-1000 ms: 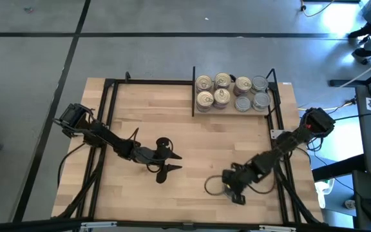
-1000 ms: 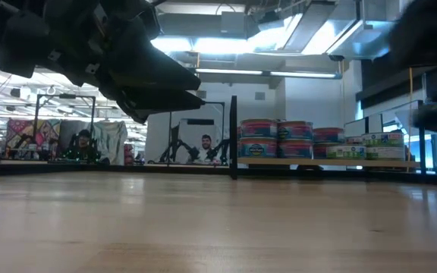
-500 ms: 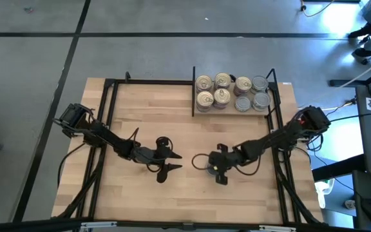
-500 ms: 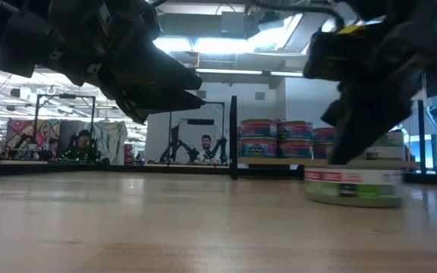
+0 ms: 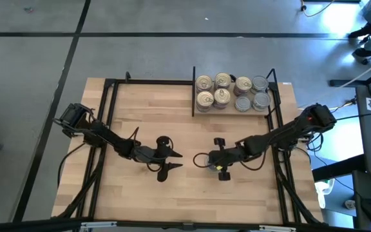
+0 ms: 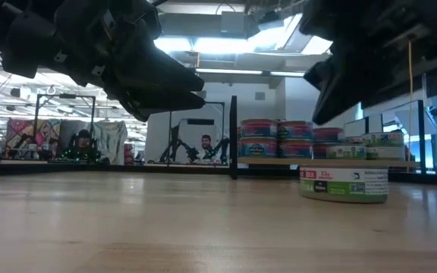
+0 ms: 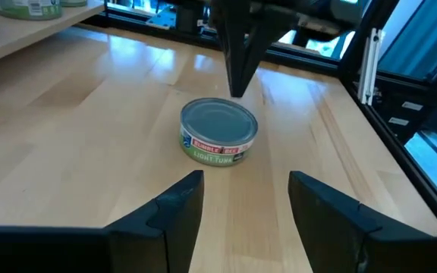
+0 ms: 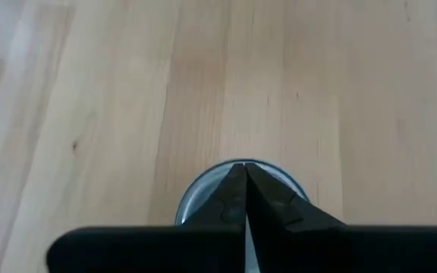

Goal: Stack canned seafood by type on shelf
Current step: Stack the green tuna can on top of the green tuna can

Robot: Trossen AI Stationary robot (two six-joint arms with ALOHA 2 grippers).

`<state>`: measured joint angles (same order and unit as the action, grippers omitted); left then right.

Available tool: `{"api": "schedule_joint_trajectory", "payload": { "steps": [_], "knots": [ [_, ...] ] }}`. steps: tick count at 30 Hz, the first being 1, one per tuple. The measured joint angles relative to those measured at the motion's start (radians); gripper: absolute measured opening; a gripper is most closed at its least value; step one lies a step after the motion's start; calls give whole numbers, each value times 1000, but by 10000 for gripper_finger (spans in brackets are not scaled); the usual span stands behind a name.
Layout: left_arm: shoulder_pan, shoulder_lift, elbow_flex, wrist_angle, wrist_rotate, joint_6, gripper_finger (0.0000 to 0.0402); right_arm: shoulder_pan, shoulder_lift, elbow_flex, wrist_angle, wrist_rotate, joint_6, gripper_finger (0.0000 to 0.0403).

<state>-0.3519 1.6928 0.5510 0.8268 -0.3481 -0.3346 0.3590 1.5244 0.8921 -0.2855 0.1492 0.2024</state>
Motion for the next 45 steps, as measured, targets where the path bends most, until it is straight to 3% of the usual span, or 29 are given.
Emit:
{"api": "schedule_joint_trajectory", "payload": {
  "steps": [9, 13, 21, 29, 33, 40, 45],
  "knots": [
    [0, 3, 29, 21, -13, 49, 191, 92, -66, 2, -123, 9, 36, 5],
    [1, 45, 120, -5, -17, 119, 191, 191, -118, -46, -96, 120, 88, 10],
    [18, 127, 338, -270, -19, 135, 191, 344, -240, -313, 169, 227, 306, 4],
    [86, 282, 485, -253, -18, 113, 191, 400, -290, -507, 428, 409, 344, 20],
    [127, 395, 564, -264, 60, 75, 191, 400, -289, -526, 446, 479, 344, 21],
    [136, 453, 616, -274, 84, 95, 191, 383, -289, -528, 463, 458, 358, 38],
    [137, 454, 616, -300, 82, 99, 191, 337, -289, -528, 470, 385, 369, 98]
  ]
}}
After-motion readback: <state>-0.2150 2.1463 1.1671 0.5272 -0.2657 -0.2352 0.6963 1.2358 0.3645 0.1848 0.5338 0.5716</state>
